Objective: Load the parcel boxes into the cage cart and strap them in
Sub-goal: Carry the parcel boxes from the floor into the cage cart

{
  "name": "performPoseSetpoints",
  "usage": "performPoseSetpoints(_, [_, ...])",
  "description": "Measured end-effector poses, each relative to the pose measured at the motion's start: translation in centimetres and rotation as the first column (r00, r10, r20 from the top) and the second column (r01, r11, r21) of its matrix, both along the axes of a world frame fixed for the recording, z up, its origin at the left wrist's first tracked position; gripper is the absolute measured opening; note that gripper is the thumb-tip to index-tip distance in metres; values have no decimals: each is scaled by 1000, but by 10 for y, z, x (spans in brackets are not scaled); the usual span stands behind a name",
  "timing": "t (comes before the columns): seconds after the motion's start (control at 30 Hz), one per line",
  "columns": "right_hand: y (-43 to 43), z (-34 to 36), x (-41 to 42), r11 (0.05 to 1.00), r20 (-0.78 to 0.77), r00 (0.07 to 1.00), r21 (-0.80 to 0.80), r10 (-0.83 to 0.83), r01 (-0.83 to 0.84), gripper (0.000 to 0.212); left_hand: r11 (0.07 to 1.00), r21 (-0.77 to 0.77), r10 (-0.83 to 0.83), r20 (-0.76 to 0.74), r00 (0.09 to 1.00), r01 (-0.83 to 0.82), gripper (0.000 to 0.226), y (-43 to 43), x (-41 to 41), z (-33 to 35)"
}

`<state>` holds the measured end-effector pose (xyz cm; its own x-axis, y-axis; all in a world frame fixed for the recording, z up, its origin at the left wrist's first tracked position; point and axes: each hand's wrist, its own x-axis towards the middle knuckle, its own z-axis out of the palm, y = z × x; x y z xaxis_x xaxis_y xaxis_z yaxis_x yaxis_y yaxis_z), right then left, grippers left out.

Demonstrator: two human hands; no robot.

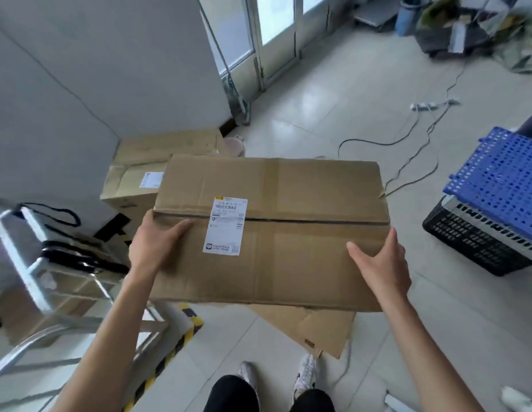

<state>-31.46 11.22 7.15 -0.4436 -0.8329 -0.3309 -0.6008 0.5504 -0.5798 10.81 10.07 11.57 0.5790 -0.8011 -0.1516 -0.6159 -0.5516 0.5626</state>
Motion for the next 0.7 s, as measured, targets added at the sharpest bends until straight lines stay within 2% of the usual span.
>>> performPoseSetpoints(0.1, [-8, 20, 65, 982, 32, 983, -57, 182, -180, 104, 984, -61, 169, 65, 984, -165, 75, 72, 64, 27])
performPoseSetpoints(0.2, [4, 25, 146, 928, 83, 927, -106, 367, -358, 103, 941, -112, 321, 3, 947, -319, 70, 157, 126, 38])
performPoseSetpoints(0.3, [25, 26, 237, 848, 153, 835, -138, 528, -511, 100, 862, -154, 480, -57, 875, -483, 57, 248, 179, 39])
performPoseSetpoints(0.4, [53, 22, 325, 730, 178, 709, -139, 683, -669, 97, 758, -144, 632, -81, 771, -636, 60, 331, 227, 33])
performPoseSetpoints(0.5, [83, 16, 413, 638, 174, 616, -125, 768, -760, 98, 649, -122, 742, -112, 660, -751, 67, 403, 281, 22])
performPoseSetpoints(0.6, [113, 4, 498, 551, 157, 531, -135, 833, -824, 98, 582, -119, 790, -152, 594, -805, 71, 463, 338, -1])
performPoseSetpoints(0.7, [142, -14, 576, 512, 147, 497, -93, 855, -854, 96, 538, -67, 824, -167, 541, -840, 83, 507, 402, -24])
